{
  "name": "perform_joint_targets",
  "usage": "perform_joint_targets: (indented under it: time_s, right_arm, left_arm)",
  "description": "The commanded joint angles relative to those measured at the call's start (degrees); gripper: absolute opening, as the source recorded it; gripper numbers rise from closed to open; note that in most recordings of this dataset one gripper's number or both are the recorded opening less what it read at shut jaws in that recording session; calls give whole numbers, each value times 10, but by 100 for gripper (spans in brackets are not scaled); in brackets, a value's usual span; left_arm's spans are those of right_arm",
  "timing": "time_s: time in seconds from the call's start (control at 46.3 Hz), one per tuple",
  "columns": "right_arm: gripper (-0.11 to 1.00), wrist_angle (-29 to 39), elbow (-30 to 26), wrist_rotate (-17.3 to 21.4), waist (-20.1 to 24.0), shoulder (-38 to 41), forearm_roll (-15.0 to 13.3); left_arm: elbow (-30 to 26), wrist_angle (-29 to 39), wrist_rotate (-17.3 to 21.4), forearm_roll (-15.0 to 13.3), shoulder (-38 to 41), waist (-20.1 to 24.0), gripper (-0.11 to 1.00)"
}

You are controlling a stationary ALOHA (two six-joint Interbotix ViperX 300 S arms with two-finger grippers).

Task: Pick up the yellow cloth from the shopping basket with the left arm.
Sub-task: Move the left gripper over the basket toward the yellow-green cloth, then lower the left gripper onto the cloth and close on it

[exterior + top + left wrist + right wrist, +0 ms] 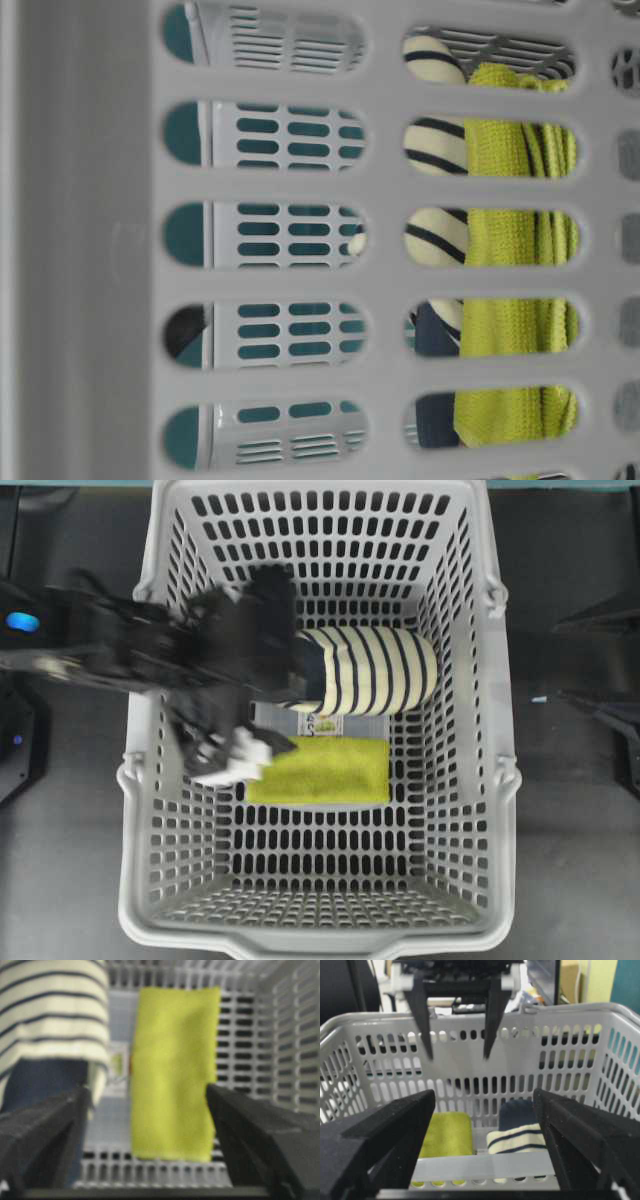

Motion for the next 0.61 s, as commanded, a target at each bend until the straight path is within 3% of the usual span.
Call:
perform_joint_targets:
  time_s: [0.0,0.238,0.583]
  right_arm:
    - [76,-3,-13,1,1,-3,3]
    - [76,4,-11,1,1,-33,3]
    - [76,25,-9,2,1,-47,3]
  left_arm:
    - [-47,24,4,2,47,-12,90]
    - [-74,40,5,2,143,-19,89]
    - [-58,52,7,2,194,-26,89]
